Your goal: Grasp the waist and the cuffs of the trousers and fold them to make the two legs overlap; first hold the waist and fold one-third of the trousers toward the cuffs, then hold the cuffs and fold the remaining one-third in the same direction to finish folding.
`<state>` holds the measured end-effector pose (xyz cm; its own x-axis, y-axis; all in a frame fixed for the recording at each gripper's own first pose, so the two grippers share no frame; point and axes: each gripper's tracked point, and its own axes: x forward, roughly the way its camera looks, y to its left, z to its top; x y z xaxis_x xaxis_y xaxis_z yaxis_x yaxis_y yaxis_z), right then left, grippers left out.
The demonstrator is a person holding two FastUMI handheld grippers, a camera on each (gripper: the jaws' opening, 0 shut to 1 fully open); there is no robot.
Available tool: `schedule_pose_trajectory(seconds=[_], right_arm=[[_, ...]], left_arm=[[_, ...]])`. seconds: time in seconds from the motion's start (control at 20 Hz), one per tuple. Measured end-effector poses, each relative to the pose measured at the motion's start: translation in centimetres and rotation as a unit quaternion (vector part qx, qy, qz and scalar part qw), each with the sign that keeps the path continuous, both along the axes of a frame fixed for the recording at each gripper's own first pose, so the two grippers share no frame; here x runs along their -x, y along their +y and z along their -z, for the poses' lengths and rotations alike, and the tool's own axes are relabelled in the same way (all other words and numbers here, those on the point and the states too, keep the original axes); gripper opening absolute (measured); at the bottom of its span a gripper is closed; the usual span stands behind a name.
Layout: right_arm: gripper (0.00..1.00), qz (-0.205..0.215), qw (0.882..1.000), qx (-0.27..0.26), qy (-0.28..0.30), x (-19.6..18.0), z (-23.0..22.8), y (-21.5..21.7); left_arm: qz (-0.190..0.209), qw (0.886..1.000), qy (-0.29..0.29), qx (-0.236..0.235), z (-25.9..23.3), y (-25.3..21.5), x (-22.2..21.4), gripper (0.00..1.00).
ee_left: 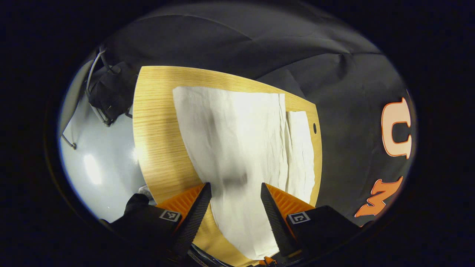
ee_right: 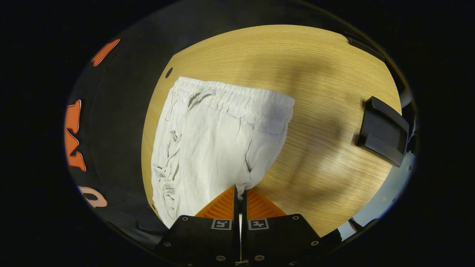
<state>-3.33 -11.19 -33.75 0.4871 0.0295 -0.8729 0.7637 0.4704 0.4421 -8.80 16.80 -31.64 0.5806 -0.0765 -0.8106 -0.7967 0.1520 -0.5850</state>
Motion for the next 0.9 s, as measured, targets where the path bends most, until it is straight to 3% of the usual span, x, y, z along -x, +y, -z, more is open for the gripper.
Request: schedule_pose_trajectory(seconds=[0.1,0.15,0.25,0.4,0.45,0.55,0.9], right_arm=[[0.02,-0.001,1.000,0.001,0.001,0.0,0.0,0.0],[0.01,-0.001,1.000,0.000,0.000,0.0,0.0,0.0],[0.02,0.000,1.000,-0.001,-0.001,-0.1,0.0,0.0],[0.01,-0.010,1.000,0.005,-0.002,-0.2,0.1,0.1],[0.01,-0.014,1.000,0.008,-0.002,-0.2,0.0,0.1],[0.02,-0.015,1.000,0.009,-0.001,-0.3,0.0,0.1],[0.01,-0.009,1.000,0.008,-0.020,-0.7,-1.5,0.7]], left_arm=[[-0.002,1.000,0.005,0.004,0.5,-0.1,-0.9,0.81],[0.002,1.000,0.005,0.008,0.7,-0.1,-1.4,0.55],[0.009,1.000,-0.001,0.016,1.2,-0.4,-2.2,0.43],[0.026,0.999,0.002,0.022,2.0,-0.7,-2.8,0.07],[0.037,0.999,0.003,0.021,2.4,0.5,-2.9,0.11],[0.055,0.998,0.002,0.011,2.3,-0.6,-3.1,0.05],[0.106,0.993,-0.042,-0.018,-0.7,0.0,-4.1,0.05]])
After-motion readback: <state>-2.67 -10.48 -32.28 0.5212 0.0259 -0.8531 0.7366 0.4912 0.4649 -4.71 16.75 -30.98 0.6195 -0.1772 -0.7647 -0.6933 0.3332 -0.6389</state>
